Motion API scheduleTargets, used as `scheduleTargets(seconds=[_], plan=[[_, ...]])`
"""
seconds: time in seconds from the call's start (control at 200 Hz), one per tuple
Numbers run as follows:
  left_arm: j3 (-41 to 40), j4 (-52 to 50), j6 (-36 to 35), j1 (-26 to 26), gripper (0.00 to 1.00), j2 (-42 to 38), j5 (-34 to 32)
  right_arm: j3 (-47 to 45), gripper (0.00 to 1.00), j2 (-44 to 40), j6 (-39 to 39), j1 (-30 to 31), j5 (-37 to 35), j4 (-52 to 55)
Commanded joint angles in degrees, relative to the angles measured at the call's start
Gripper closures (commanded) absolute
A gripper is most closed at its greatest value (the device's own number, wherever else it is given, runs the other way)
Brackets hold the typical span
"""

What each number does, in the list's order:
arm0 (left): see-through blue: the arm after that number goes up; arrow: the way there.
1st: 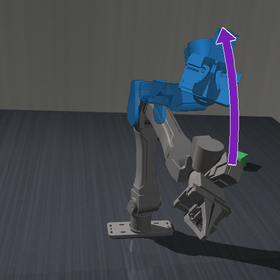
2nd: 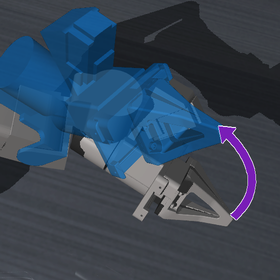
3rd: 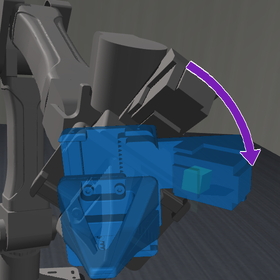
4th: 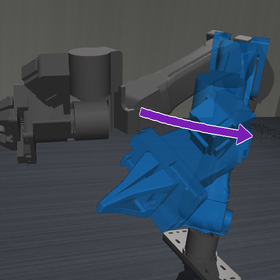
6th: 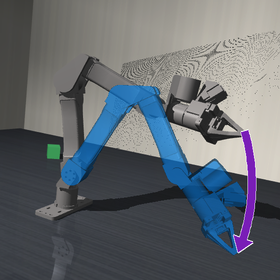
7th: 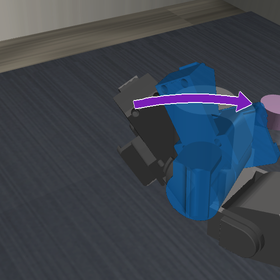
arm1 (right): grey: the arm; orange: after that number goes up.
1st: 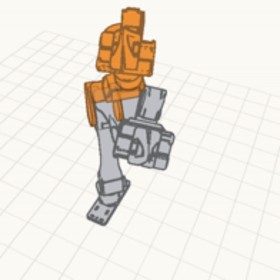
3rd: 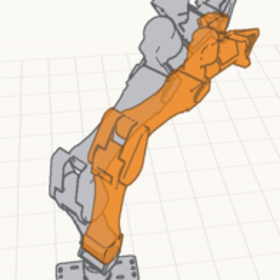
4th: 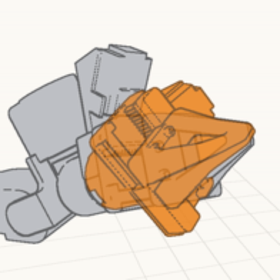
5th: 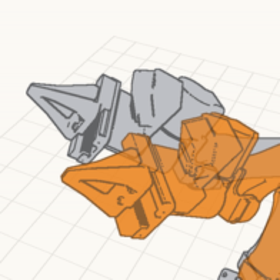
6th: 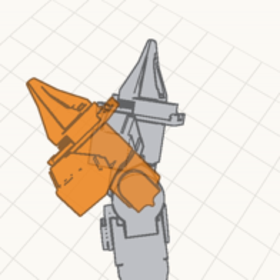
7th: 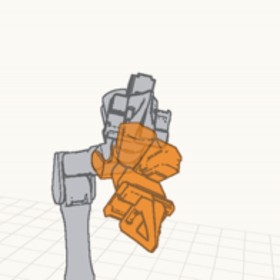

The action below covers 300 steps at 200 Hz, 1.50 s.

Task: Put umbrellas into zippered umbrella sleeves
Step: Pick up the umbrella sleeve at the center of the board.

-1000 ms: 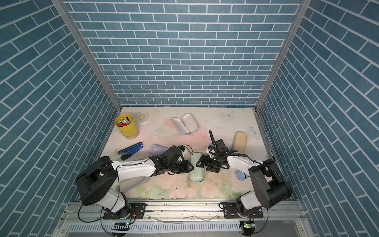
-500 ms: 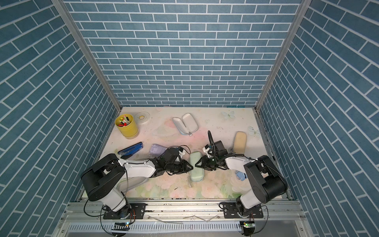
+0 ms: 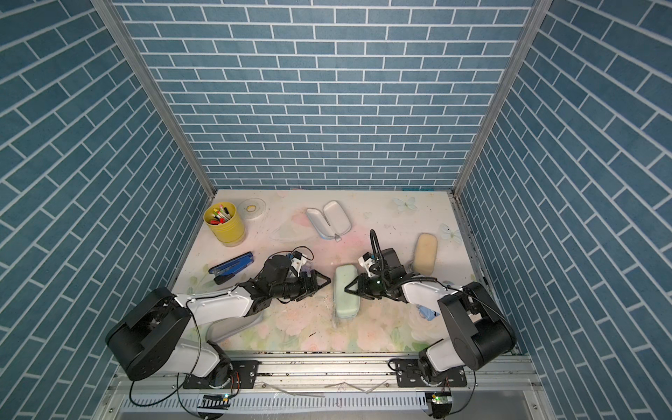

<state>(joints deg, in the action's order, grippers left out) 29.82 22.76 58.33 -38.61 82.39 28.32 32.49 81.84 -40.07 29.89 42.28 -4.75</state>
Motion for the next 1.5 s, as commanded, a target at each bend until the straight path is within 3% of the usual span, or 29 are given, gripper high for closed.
scheduleTargets(seconds=[0.0,0.2,0.42,0.63,0.91,1.125,1.19,1.275,1.34,1.495], plan=[[0.90,3.50,0.48,0.07,0.09,0.31,1.13,2.60,0.96,-5.05,-0.81,0.26,3.67,-2.91],[1.89,4.40,1.17,-2.77,0.09,-1.30,-1.06,5.02,0.96,-7.37,-5.26,-0.01,-2.40,-3.91],[-0.71,10.33,2.45,-7.40,0.08,-3.41,-7.78,3.68,0.96,-6.99,-21.36,0.12,-9.59,-17.90],[-1.96,22.70,7.94,-7.97,0.20,2.57,-8.54,3.99,0.95,-10.62,-26.15,1.60,-15.37,-18.42],[-0.21,29.26,10.38,-7.97,0.34,5.26,-11.60,2.28,0.90,-9.36,-31.55,4.08,-18.53,-23.64],[-0.36,33.15,11.25,-7.89,0.45,6.47,-13.15,1.46,0.84,-7.32,-35.21,4.12,-16.99,-29.04],[-0.48,33.93,10.77,-7.88,0.45,6.78,-13.54,0.79,0.84,-7.22,-36.21,4.15,-16.79,-30.65],[-0.16,34.60,10.73,-7.88,0.34,7.75,-13.64,-0.19,0.85,-7.48,-38.10,4.10,-17.62,-33.03],[-0.25,35.46,10.97,-8.04,0.32,8.69,-13.85,-0.43,0.86,-7.65,-39.32,4.14,-18.31,-34.20],[-0.22,38.09,11.54,-8.24,0.41,9.96,-16.40,-1.04,0.87,-7.71,-42.50,4.17,-19.53,-37.41]])
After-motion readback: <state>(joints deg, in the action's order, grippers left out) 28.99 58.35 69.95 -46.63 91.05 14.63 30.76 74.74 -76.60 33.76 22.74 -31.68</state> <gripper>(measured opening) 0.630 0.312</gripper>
